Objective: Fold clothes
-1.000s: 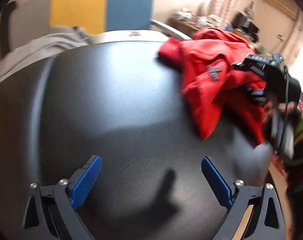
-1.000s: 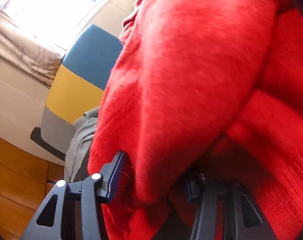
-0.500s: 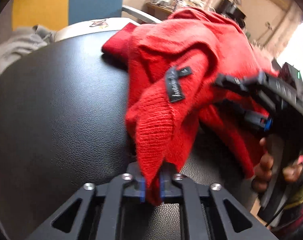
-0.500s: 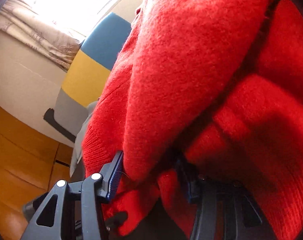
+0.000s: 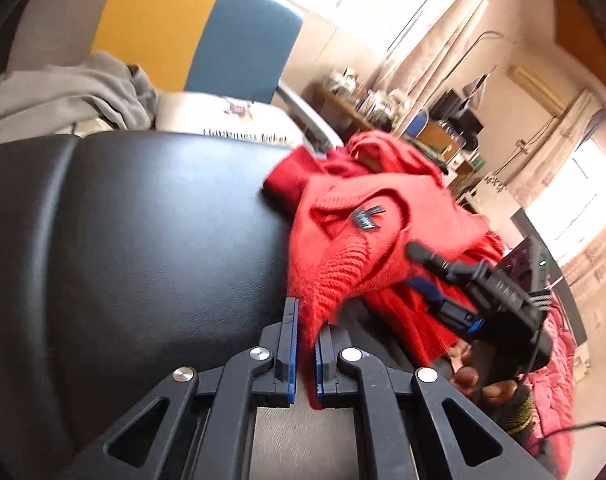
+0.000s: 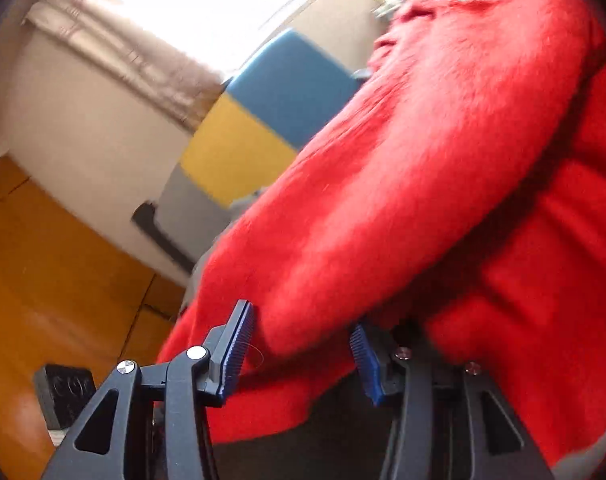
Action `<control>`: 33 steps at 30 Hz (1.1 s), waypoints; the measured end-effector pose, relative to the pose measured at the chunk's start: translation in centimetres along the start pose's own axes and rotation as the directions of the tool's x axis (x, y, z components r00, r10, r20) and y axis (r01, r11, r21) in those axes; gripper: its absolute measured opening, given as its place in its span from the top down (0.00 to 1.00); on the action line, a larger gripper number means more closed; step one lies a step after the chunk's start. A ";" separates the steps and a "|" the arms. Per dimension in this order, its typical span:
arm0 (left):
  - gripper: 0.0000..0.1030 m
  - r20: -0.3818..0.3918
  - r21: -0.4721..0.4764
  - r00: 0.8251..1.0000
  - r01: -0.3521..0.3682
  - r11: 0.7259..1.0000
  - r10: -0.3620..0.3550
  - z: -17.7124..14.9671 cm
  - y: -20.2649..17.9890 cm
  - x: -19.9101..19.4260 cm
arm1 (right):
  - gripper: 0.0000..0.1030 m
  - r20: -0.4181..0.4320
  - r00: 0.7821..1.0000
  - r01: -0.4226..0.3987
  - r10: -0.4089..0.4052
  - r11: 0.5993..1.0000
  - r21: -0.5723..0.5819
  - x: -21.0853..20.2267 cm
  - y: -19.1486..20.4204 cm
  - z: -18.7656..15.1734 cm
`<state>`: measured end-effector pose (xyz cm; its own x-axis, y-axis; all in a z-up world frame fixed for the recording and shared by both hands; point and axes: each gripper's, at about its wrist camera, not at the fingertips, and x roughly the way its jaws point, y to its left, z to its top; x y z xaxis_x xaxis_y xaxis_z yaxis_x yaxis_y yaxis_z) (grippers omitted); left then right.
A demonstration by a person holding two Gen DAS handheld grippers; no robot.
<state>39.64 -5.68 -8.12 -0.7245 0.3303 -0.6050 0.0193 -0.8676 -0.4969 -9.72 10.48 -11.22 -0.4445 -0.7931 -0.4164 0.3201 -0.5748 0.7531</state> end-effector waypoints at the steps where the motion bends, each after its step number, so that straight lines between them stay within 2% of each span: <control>1: 0.94 -0.002 -0.018 1.000 -0.010 1.000 0.010 3.7 0.4 -0.6 | 0.51 -0.024 1.000 -0.011 0.011 1.000 -0.002 -0.1 0.6 -1.1; 3: 0.94 -0.006 -0.055 1.000 -0.030 0.998 0.030 11.0 1.3 -1.8 | 0.50 -0.077 0.997 -0.027 0.027 1.000 -0.007 -0.4 1.6 -3.6; 4: 0.94 -0.006 -0.072 0.999 -0.045 0.996 0.044 9.9 2.3 -3.4 | 0.50 -0.119 0.993 -0.024 0.022 1.000 -0.011 -0.4 2.0 -5.1; 5: 0.94 -0.018 -0.090 0.998 -0.060 0.994 0.058 13.8 4.8 -2.1 | 0.50 -0.161 0.987 -0.017 0.014 1.000 -0.018 -1.0 1.7 -7.2; 6: 0.94 -0.028 -0.113 0.997 -0.078 0.991 0.075 14.1 6.1 -3.1 | 0.50 -0.200 0.980 -0.008 0.003 1.000 -0.024 -2.0 0.9 -9.6; 8: 0.94 -0.032 -0.158 0.994 -0.112 0.981 0.109 11.8 9.9 -5.4 | 0.50 -0.286 0.958 0.017 -0.029 0.999 -0.045 -2.1 1.2 -12.4; 10: 0.94 -0.034 -0.207 0.985 -0.175 0.963 0.171 9.4 12.8 -7.8 | 0.50 -0.350 0.934 0.046 -0.070 0.996 -0.076 -2.5 1.4 -14.9; 14: 0.94 -0.024 -0.303 0.970 -0.238 0.923 0.243 4.3 16.5 -12.8 | 0.50 -0.416 0.898 0.064 -0.143 0.978 -0.198 -4.3 3.2 -18.5; 16: 0.94 -0.012 -0.342 0.963 -0.256 0.904 0.269 2.7 17.9 -14.4 | 0.50 -0.401 0.887 0.083 -0.227 0.935 -0.344 -5.2 5.3 -19.5; 18: 0.94 -0.005 -0.369 0.962 -0.256 0.894 0.273 1.6 18.4 -16.1 | 0.50 -0.344 0.872 0.139 -0.349 0.849 -0.509 -5.0 8.0 -19.6; 20: 0.94 0.001 -0.388 0.962 -0.253 0.887 0.274 1.0 18.6 -16.8 | 0.50 -0.260 0.835 0.226 -0.485 0.734 -0.641 -3.2 10.4 -18.5; 21: 0.94 0.002 -0.393 0.962 -0.252 0.884 0.274 0.9 18.6 -16.5 | 0.50 -0.241 0.812 0.263 -0.531 0.703 -0.661 -2.9 10.0 -18.4; 22: 0.94 0.002 -0.390 0.961 -0.253 0.885 0.276 1.2 18.5 -16.1 | 0.50 -0.251 0.796 0.278 -0.551 0.702 -0.655 -2.7 9.5 -18.3; 23: 0.94 0.002 -0.385 0.961 -0.256 0.887 0.278 1.5 18.5 -15.6 | 0.46 -0.293 0.797 0.253 -0.528 0.733 -0.631 -2.4 9.8 -18.1; 25: 0.94 0.030 -0.375 0.958 -0.254 0.891 0.286 1.6 17.4 -15.3 | 0.45 -0.372 0.796 0.204 -0.477 0.791 -0.577 -1.9 10.3 -17.7; 27: 0.94 0.085 -0.391 0.951 -0.243 0.888 0.298 3.4 17.1 -16.3 | 0.45 -0.462 0.788 0.133 -0.407 0.845 -0.518 -1.4 10.9 -17.9; 29: 0.93 0.142 -0.425 0.938 -0.230 0.875 0.315 5.4 17.5 -17.3 | 0.41 -0.583 0.751 -0.005 -0.311 0.880 -0.475 -2.1 11.7 -20.7; 31: 0.89 0.178 -0.461 0.910 -0.260 0.849 0.375 7.4 18.5 -18.5 | 0.37 -0.657 0.713 -0.118 -0.243 0.883 -0.455 -3.1 13.1 -24.6; 32: 0.81 0.194 -0.478 0.893 -0.275 0.834 0.406 8.4 19.1 -19.1 | 0.37 -0.700 0.684 -0.164 -0.206 0.891 -0.423 -3.0 13.7 -26.1; 33: 0.76 0.194 -0.496 0.876 -0.300 0.815 0.441 9.2 19.7 -19.6 | 0.37 -0.751 0.640 -0.211 -0.165 0.901 -0.378 -2.6 14.4 -28.0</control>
<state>47.88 -32.65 -0.35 -0.7601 -0.1657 -0.6283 0.5750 -0.6218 -0.5317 19.46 -1.37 -13.50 0.2909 -0.5636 -0.7732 0.6986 -0.4270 0.5741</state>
